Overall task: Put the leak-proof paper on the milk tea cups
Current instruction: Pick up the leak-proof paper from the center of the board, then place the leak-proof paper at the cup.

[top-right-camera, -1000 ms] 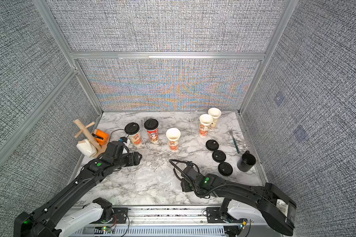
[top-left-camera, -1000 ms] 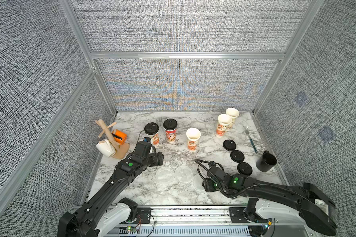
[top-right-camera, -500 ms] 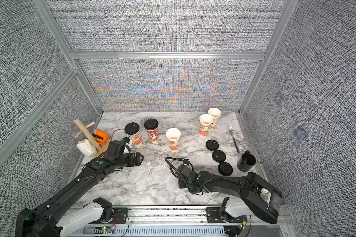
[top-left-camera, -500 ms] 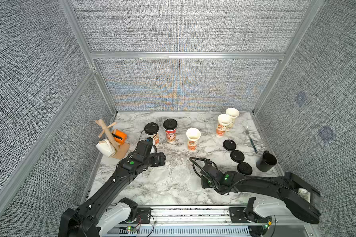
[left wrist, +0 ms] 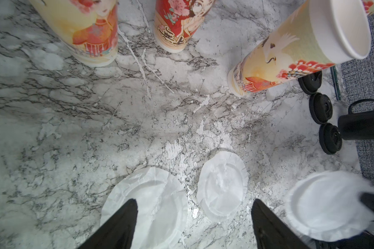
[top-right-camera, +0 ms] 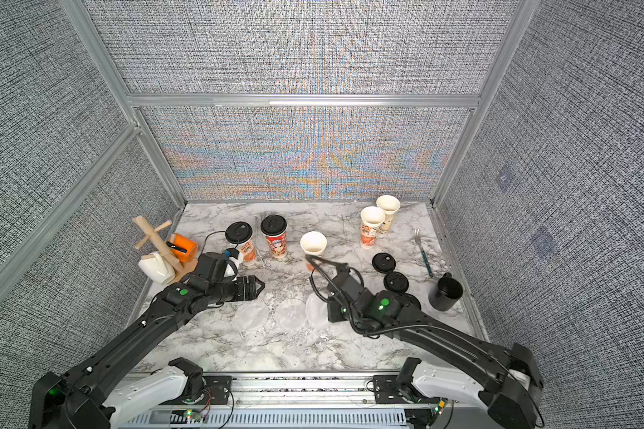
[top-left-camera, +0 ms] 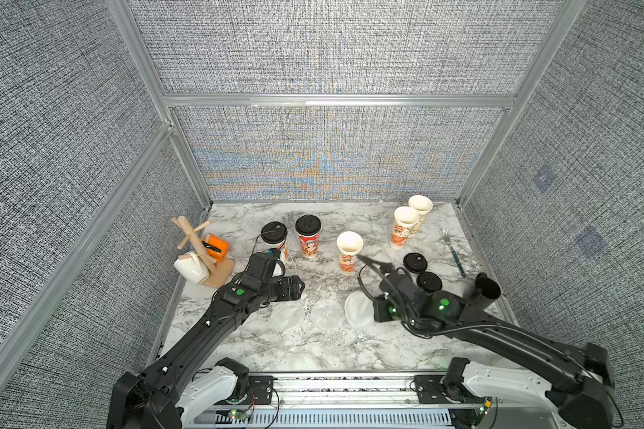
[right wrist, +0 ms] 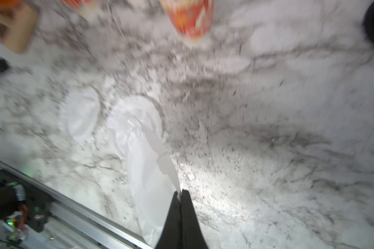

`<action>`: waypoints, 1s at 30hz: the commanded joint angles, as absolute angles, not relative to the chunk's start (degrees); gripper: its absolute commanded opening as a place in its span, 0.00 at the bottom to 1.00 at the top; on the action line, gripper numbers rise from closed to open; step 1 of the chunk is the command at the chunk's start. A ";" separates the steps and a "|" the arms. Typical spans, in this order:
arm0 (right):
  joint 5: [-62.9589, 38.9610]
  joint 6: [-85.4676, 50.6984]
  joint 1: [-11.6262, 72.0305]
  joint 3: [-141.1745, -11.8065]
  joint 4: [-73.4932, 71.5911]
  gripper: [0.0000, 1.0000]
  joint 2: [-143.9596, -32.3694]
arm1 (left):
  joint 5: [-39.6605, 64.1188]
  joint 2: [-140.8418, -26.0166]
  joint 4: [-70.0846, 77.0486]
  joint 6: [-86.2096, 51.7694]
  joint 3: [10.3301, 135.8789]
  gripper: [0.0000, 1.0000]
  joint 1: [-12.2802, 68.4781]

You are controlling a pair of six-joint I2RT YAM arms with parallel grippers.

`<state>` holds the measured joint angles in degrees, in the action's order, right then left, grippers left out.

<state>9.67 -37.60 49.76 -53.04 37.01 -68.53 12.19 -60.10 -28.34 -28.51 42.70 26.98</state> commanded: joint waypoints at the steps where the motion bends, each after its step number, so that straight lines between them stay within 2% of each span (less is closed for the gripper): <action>1: 6.38 -26.94 42.37 -60.87 40.14 0.00 -67.01 | 13.60 -60.51 -27.77 -27.63 43.29 0.84 26.99; 6: -5.96 -18.14 30.17 -73.88 39.11 0.00 -74.90 | 13.80 -61.50 -27.50 -27.82 43.67 0.84 27.05; 13: -21.05 -13.01 23.70 -90.28 42.02 0.00 -94.22 | 13.63 -62.96 -28.29 -27.26 44.71 0.83 27.09; 21: -24.52 -11.92 23.15 -101.69 46.27 0.00 -107.95 | 13.36 -64.44 -28.82 -26.46 45.45 0.83 27.10; 30: -24.59 -11.95 22.38 -101.07 46.58 0.00 -112.03 | 13.36 -65.77 -28.81 -25.71 45.37 0.82 27.08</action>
